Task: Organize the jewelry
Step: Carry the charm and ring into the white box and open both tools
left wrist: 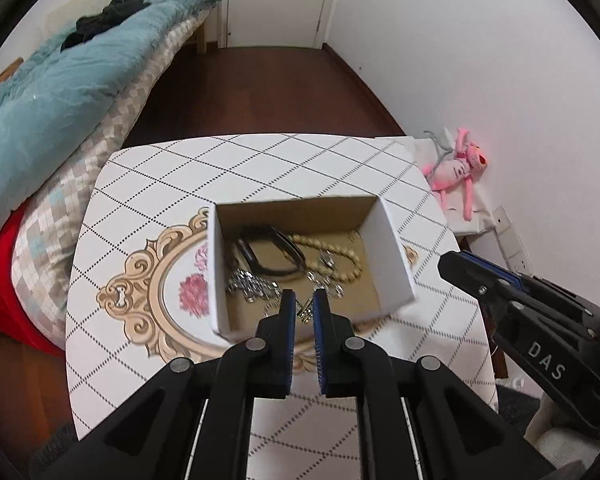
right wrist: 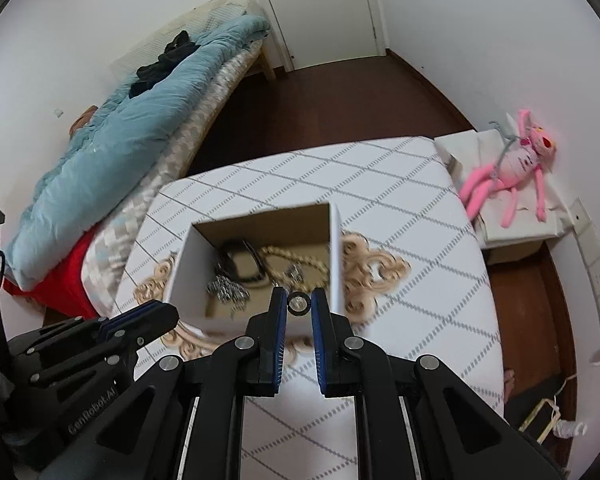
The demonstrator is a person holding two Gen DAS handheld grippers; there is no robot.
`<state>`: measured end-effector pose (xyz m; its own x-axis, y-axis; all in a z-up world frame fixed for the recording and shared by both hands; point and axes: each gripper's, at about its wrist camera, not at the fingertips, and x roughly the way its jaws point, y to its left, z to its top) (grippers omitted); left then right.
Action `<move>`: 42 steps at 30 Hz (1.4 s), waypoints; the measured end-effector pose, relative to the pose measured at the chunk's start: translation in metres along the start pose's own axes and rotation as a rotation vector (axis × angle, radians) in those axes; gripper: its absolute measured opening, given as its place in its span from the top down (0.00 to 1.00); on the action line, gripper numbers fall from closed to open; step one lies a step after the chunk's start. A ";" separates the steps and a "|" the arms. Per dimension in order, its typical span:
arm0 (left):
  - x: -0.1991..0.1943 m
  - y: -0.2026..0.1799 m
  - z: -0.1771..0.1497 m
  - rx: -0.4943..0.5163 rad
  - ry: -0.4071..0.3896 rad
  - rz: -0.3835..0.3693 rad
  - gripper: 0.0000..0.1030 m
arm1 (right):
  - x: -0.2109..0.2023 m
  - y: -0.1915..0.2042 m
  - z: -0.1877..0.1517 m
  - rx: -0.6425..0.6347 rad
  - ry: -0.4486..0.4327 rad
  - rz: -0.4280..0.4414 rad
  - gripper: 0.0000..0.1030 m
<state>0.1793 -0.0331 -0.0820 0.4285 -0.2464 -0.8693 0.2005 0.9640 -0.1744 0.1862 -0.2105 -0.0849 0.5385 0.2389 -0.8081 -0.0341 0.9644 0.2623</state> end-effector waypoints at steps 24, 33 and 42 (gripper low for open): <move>0.044 0.039 0.033 -0.070 0.157 0.176 0.18 | 0.068 -0.005 0.040 -0.043 0.220 -0.085 0.47; 0.054 0.042 0.012 -0.054 0.162 0.226 0.00 | 0.072 -0.012 0.022 -0.078 0.232 -0.243 0.01; 0.051 0.044 0.005 -0.079 0.159 0.239 0.00 | 0.070 -0.016 0.012 -0.067 0.218 -0.280 0.01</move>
<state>0.2142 -0.0039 -0.1321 0.3104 0.0015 -0.9506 0.0387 0.9992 0.0142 0.2342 -0.2101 -0.1395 0.3428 -0.0237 -0.9391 0.0300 0.9994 -0.0143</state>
